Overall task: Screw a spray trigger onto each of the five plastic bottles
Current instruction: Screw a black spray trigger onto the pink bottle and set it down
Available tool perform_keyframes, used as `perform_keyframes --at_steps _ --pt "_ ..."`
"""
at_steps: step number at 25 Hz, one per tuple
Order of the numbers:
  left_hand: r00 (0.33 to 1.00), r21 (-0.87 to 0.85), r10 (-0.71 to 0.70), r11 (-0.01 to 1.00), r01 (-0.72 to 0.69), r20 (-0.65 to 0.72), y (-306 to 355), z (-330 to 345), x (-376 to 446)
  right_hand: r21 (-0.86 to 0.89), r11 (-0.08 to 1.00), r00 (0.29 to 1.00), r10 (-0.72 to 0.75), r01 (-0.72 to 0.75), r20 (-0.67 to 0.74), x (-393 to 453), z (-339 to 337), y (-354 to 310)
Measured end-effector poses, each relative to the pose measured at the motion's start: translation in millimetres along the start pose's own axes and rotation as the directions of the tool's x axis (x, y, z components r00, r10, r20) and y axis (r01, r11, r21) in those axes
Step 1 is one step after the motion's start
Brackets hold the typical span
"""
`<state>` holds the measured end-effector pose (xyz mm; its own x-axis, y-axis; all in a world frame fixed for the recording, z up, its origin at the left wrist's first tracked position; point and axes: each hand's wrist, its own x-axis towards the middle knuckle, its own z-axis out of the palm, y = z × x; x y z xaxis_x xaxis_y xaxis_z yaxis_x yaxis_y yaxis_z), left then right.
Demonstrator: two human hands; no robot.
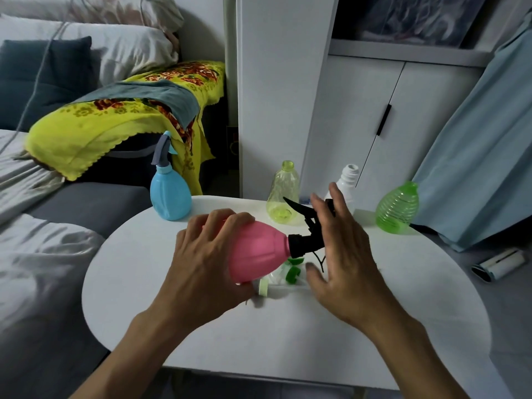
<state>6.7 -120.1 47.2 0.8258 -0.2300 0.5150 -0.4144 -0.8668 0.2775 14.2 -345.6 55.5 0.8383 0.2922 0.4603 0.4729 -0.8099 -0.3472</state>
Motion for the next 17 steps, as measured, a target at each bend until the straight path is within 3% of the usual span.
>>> perform_keyframes --at_steps 9,13,15,17 --pt "1.0 0.013 0.005 1.0 -0.005 -0.001 -7.7 1.5 -2.6 -0.155 0.988 0.995 0.01 0.006 0.098 1.0 -21.3 6.5" --pt "0.999 0.027 0.03 0.999 -0.029 -0.045 -6.2 0.6 0.6 -0.156 0.979 0.991 -0.126 0.131 0.043 1.3 -26.0 6.8" --pt "0.996 0.061 0.059 0.997 -0.055 -0.069 -6.2 0.0 2.4 -0.105 0.989 0.993 -0.103 0.108 0.049 -0.3 -25.4 7.6" --pt "0.992 0.097 0.09 0.992 -0.081 -0.086 -6.5 -0.6 3.5 0.055 0.998 0.995 0.005 -0.011 0.104 -1.7 -24.0 11.4"
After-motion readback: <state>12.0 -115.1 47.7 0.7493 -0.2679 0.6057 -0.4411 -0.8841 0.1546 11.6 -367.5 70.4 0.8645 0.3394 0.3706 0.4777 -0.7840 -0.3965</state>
